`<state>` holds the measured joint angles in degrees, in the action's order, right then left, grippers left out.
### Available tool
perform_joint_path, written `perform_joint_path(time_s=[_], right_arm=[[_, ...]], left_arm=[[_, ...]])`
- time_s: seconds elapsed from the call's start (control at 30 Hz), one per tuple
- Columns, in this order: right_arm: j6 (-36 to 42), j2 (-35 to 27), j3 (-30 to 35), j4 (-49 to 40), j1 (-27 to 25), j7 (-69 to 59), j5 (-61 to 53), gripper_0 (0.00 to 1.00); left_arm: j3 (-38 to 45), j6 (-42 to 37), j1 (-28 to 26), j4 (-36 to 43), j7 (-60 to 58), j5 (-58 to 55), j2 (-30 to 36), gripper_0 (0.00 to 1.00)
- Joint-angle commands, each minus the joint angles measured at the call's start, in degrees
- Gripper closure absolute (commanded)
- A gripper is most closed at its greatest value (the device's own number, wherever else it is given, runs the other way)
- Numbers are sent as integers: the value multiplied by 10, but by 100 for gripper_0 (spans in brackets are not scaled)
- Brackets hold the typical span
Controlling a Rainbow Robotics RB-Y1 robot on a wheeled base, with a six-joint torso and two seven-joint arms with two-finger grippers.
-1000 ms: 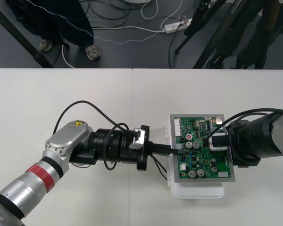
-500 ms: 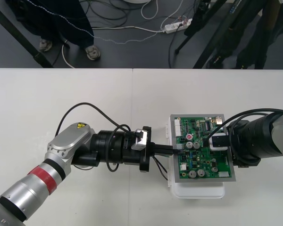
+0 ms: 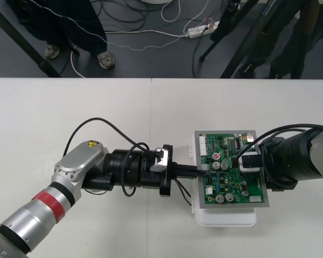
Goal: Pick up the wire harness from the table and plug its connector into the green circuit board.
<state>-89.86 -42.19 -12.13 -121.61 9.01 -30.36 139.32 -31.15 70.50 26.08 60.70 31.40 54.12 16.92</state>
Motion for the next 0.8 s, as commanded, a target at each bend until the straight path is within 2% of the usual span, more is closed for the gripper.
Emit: perform_joint_path(time_s=[0.03,0.07,0.13,0.53,0.8], right_arm=[[-1,11,-16,-25,-4,-21,10,0],[-1,10,-16,-25,-4,-21,12,0],[-1,7,-15,-26,-4,-22,11,0],[-1,-32,14,-25,-4,-20,-10,0],[-1,-117,90,-21,-27,-15,-127,0]], left_arm=[[-11,-12,-2,29,58,-6,-34,27],[-11,-12,-2,29,58,-9,-31,16],[-11,-12,-2,29,58,-10,-24,11],[-10,9,-5,46,57,-35,36,11],[0,9,-14,90,47,-43,101,10]])
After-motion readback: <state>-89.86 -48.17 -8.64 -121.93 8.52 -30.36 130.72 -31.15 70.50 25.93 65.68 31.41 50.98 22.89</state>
